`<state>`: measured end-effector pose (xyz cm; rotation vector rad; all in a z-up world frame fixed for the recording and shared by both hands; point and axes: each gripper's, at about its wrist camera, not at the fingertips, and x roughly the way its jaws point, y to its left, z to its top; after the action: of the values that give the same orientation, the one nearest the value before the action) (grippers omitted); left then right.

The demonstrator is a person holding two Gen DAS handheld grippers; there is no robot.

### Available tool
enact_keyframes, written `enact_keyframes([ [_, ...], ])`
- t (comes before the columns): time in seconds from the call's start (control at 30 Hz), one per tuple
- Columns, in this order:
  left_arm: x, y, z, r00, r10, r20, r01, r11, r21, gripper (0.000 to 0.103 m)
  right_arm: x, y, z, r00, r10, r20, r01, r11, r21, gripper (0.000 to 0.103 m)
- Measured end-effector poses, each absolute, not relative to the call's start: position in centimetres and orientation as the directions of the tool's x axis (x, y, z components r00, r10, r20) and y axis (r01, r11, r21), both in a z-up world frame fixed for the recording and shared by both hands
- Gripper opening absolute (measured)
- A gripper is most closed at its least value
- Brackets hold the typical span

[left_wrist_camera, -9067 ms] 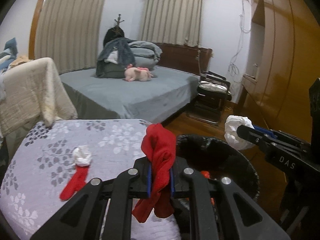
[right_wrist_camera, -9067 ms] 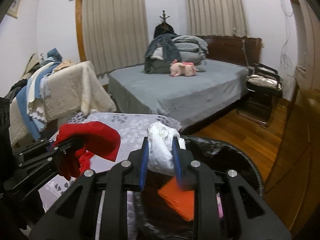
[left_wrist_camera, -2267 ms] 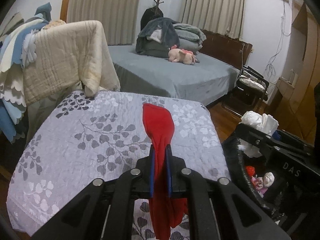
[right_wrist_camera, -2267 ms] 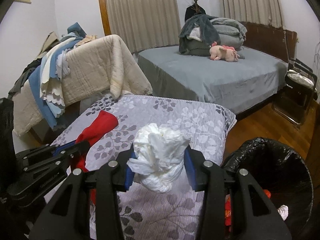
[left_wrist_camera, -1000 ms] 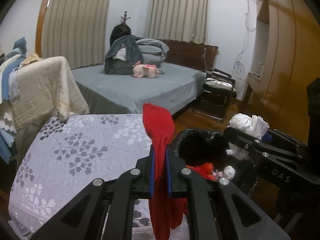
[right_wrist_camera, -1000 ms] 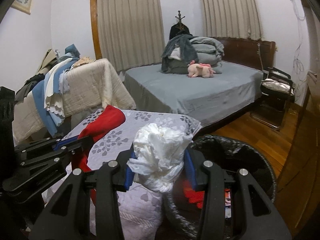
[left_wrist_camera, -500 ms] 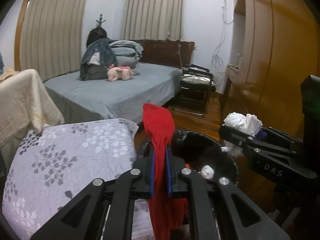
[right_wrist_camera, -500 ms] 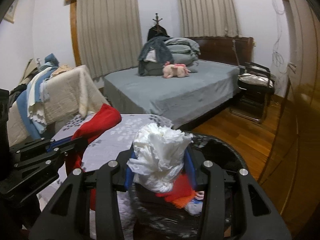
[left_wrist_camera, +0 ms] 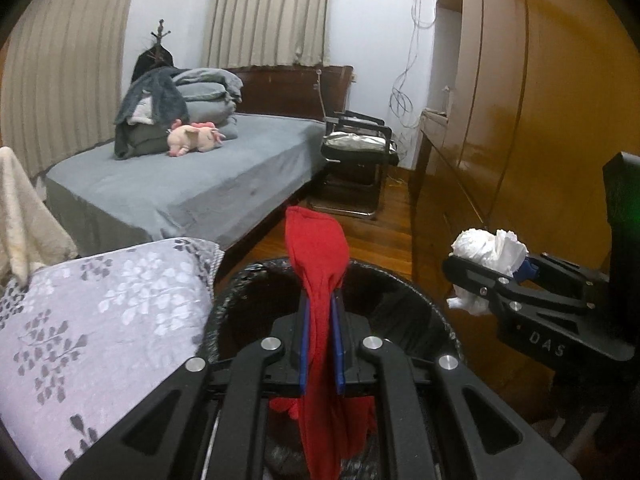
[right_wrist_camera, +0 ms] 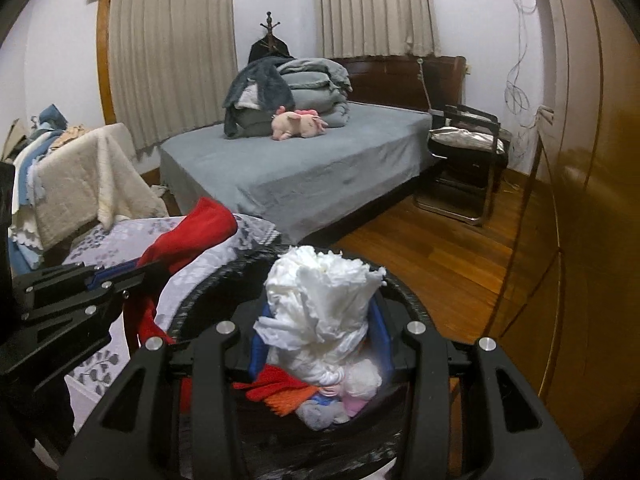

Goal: Collect trash
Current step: 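Lower both tools over the bin and open them to drop the items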

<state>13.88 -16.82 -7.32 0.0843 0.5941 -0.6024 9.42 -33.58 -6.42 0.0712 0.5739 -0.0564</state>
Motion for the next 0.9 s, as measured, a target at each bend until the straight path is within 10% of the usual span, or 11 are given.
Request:
enact_keyframes([
  [0.6,20.0,-21.2,-10.7,0.601,-0.518,-0.608,0.587,0.803,-0.103,0.012,14.3,-36.2,-11.2,0.787,-0.065,-0.613,0.120,0.992,0.049,0.052],
  [0.9,20.8,-19.7,-10.6,0.606,-0.513,-0.608,0.575,0.811,-0.112,0.052,14.0,-36.4,-11.1,0.797,-0.079,-0.599,0.132,0.990,0.045,0.078],
])
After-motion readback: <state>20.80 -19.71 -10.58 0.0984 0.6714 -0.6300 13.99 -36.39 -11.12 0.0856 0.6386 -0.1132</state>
